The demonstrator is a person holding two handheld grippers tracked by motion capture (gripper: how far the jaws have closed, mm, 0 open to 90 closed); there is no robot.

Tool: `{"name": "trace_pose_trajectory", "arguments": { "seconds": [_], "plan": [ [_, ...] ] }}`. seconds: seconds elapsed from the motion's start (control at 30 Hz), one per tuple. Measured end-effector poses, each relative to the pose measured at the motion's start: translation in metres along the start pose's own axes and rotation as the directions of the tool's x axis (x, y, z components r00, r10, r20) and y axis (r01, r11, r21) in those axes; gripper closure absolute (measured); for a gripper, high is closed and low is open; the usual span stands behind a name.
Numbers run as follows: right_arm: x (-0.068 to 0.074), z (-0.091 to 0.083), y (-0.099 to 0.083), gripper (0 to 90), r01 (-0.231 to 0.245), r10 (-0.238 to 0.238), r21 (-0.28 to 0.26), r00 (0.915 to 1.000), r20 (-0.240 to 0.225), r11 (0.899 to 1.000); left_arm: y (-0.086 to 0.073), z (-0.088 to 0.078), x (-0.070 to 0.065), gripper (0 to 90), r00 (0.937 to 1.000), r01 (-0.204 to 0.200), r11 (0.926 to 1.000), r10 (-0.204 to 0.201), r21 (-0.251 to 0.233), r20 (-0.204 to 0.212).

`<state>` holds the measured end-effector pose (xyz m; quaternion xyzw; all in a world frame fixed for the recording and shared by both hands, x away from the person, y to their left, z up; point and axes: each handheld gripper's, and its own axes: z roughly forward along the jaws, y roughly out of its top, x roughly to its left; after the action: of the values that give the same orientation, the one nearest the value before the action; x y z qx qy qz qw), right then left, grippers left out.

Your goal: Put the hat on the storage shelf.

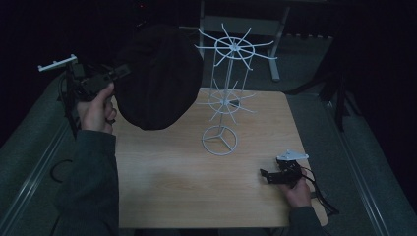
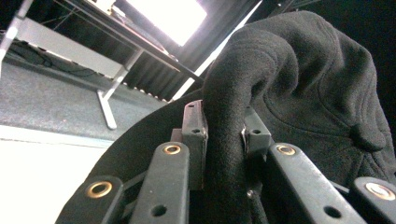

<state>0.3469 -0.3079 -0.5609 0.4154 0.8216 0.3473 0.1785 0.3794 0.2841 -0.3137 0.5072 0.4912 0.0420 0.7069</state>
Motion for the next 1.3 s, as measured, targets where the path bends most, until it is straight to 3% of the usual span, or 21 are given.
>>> {"name": "trace_pose_trajectory", "arguments": {
  "seconds": [0.6,0.73,0.97,1.2,1.3],
  "plan": [
    [0.000,0.000,0.000,12.0,0.001,-0.001,0.000,1.0000,0.000,1.000,0.007,0.019,-0.007,77.5,0.9996,-0.003,1.0000,0.003,0.006,0.028],
    [0.000,0.000,0.000,12.0,0.001,-0.001,0.000,1.0000,0.000,1.000,0.007,0.024,-0.007,77.4,0.9989,0.012,0.9999,-0.012,0.000,0.045],
    [0.000,0.000,0.000,11.9,0.001,-0.001,0.001,1.0000,0.000,1.000,0.011,0.030,-0.007,77.4,0.9990,0.019,0.9998,-0.019,-0.003,0.039],
    [0.000,0.000,0.000,12.0,0.003,-0.003,0.001,1.0000,0.000,1.000,0.017,0.041,-0.007,77.3,0.9967,0.065,0.9974,-0.064,-0.031,0.050],
    [0.000,0.000,0.000,12.0,0.003,-0.003,0.001,1.0000,0.000,1.000,0.018,0.050,-0.006,77.4,0.9965,0.078,0.9964,-0.077,-0.032,0.033]
  ]
}}
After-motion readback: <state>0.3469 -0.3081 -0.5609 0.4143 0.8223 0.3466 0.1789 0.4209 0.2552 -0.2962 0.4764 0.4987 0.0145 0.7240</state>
